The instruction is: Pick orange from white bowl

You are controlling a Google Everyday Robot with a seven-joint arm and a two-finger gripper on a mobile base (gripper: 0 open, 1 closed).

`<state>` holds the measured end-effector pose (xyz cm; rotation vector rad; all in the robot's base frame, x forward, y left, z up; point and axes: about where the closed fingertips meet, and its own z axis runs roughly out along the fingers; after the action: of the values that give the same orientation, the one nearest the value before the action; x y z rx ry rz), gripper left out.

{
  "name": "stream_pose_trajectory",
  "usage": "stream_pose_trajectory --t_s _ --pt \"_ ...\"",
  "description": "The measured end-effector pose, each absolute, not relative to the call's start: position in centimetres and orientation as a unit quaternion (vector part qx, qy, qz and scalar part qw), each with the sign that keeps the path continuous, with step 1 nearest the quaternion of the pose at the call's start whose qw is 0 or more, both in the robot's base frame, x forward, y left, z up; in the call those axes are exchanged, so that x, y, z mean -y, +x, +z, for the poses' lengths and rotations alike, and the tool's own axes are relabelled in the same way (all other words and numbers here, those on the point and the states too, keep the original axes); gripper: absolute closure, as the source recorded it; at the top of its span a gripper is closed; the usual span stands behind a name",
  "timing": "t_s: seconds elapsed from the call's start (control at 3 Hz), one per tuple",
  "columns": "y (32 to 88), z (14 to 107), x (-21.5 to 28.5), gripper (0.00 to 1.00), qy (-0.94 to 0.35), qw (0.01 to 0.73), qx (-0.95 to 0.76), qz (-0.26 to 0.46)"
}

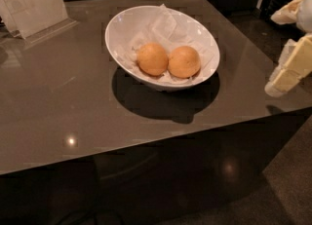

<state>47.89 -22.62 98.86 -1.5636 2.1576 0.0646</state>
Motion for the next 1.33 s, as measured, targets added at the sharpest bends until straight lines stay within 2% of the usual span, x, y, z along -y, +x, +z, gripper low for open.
stream_pose_trajectory --t_s 0.67,1.33 --pt "53.7 97.1 18.4 0.00 -0.608 0.256 -0.743 0.111" --pt "54.5 97.3 18.1 0.00 -0.606 0.273 -0.739 0.111"
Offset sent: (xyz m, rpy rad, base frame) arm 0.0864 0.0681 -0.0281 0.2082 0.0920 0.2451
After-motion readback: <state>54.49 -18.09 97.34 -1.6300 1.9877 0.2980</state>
